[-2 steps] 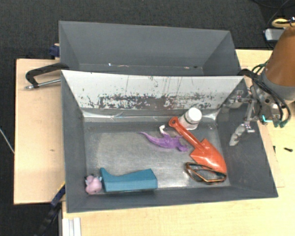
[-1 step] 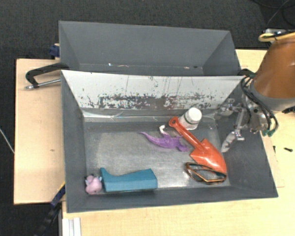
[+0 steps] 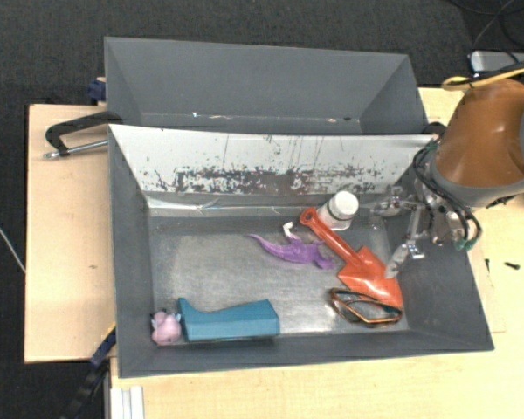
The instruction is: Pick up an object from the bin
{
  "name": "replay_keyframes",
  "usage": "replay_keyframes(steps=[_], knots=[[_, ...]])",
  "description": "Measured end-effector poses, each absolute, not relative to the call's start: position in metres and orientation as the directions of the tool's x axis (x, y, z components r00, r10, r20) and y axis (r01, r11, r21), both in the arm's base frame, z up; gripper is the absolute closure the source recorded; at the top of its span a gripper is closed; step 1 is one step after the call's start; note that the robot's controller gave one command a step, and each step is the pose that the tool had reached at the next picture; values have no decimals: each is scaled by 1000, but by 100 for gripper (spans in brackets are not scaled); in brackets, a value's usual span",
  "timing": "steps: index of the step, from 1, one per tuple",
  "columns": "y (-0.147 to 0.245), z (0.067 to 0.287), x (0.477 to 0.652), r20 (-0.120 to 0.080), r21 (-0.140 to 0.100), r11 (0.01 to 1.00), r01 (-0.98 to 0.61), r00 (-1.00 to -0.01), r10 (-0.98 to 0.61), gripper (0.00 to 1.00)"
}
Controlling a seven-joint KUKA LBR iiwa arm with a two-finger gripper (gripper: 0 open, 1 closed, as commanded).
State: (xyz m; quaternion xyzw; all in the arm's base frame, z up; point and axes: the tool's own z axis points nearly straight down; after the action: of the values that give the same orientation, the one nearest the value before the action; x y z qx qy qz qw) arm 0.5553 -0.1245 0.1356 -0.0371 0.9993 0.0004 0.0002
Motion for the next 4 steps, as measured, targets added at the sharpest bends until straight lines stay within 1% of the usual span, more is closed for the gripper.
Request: replay_keyframes(steps=[1, 2, 3, 4], knots=[[-122, 115, 548, -1, 0, 975, -223, -975, -223, 0], [-117, 100, 533, -2, 0, 909, -417, -909, -417, 0], [-106, 93, 523, -2, 1, 970, -243, -970, -243, 0], [-61, 77, 515, -21, -7, 925, -380, -925, -380, 100]])
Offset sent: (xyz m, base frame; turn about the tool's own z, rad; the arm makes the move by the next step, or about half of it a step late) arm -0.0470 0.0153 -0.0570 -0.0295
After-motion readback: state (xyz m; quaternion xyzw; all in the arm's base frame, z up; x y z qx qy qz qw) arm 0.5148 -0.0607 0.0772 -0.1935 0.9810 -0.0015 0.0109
